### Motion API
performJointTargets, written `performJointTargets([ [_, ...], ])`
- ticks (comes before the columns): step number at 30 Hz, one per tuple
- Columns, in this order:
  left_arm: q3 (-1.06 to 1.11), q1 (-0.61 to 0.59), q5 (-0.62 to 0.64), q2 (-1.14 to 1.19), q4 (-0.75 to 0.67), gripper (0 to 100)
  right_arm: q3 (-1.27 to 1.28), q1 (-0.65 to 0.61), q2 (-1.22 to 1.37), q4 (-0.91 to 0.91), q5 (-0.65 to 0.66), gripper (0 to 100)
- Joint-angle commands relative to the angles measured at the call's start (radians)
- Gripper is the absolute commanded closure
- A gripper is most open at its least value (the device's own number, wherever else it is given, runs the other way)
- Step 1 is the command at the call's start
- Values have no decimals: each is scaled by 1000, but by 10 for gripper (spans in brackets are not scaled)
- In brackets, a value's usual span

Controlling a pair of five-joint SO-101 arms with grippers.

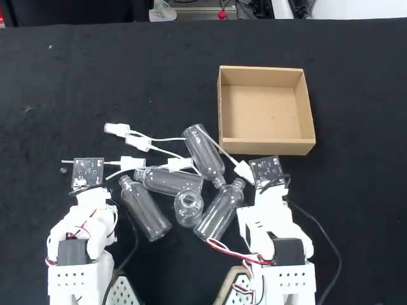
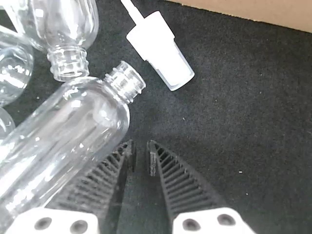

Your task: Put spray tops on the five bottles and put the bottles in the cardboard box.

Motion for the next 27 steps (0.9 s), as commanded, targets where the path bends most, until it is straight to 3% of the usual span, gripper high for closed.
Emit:
performJointTargets([
  [1,16,2,-2,-2,2,970,-8,18,-99,6,0,972],
  [11,16,2,-2,-2,2,970,-28,21,-97,-3,6,970],
  [18,16,2,-2,-2,2,970,-278,25,-97,-32,8,969],
  [27,16,2,-2,-2,2,970,-266,63,-96,-374,8,969],
])
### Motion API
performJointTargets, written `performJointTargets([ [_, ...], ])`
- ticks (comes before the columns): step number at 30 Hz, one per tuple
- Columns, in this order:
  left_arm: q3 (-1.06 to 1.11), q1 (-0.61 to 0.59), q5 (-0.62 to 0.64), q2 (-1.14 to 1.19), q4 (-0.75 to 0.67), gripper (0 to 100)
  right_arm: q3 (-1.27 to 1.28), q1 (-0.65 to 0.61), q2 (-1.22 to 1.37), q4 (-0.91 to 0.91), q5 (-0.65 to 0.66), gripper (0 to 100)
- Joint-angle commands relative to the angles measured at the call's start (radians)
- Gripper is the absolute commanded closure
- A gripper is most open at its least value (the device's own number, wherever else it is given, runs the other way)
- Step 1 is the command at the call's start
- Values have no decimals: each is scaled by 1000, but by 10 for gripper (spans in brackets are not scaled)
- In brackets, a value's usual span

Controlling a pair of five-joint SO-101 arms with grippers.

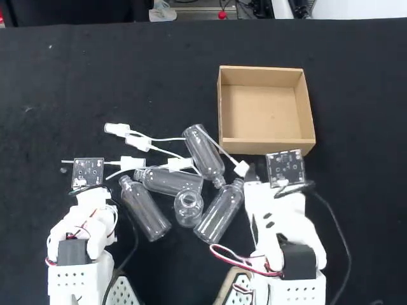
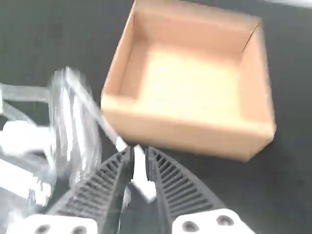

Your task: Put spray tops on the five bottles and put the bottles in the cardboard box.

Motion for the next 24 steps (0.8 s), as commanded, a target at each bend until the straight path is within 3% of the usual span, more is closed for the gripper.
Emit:
performJointTargets([
  [1,16,5,-2,-2,2,970,5,83,-96,-167,11,969],
  [7,16,2,-2,-2,2,970,51,298,-96,-347,9,969],
  [12,16,2,-2,-2,2,970,-139,324,-94,-269,23,939],
  [17,16,2,-2,-2,2,970,-348,181,-94,-124,31,838],
  [24,16,2,-2,-2,2,970,-479,-92,-91,14,29,869],
])
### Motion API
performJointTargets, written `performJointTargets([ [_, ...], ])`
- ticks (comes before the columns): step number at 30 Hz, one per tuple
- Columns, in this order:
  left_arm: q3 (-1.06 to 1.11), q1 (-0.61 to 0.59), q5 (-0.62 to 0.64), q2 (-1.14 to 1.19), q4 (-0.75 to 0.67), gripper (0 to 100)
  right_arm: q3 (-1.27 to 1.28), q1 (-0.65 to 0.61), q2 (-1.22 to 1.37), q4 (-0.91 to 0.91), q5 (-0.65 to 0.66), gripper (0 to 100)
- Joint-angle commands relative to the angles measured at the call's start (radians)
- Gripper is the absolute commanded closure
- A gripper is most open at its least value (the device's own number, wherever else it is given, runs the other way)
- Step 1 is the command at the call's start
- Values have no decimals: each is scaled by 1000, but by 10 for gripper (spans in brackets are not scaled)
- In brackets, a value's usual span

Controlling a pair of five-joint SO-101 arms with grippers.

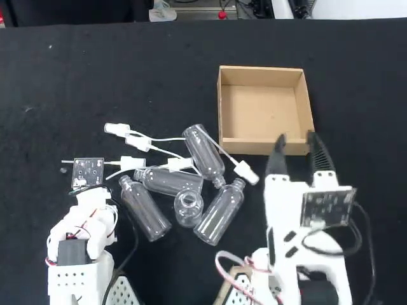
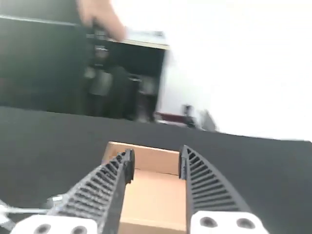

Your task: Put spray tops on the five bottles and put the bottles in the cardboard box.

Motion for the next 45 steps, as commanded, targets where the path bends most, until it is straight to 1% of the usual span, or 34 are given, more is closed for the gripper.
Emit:
performJointTargets([
  [1,16,2,-2,-2,2,970,-73,-123,-79,34,5,868],
  [5,16,2,-2,-2,2,970,-140,-173,44,26,6,868],
  [8,16,2,-2,-2,2,970,-268,-236,242,37,6,868],
  [11,16,2,-2,-2,2,970,-387,-305,458,103,6,868],
  [14,16,2,-2,-2,2,970,-469,-331,584,141,5,868],
  [19,16,2,-2,-2,2,970,-429,-307,572,101,-2,868],
  [23,16,4,-2,-2,2,970,-348,-442,573,106,9,868],
  [26,16,4,-2,-2,2,970,-309,-535,591,130,95,868],
  [28,16,4,-2,-2,2,970,-311,-582,607,163,129,868],
  [30,16,2,-2,-2,2,970,-326,-608,624,196,143,868],
  [35,16,2,-2,-2,2,970,-403,-615,674,269,140,868],
  [37,16,2,-2,-2,2,970,-409,-623,696,273,140,868],
  [40,16,2,-2,-2,2,970,-375,-671,739,261,146,866],
  [42,16,2,-2,-2,2,970,-348,-726,768,249,143,843],
  [45,16,2,-2,-2,2,970,-328,-793,791,262,143,741],
])
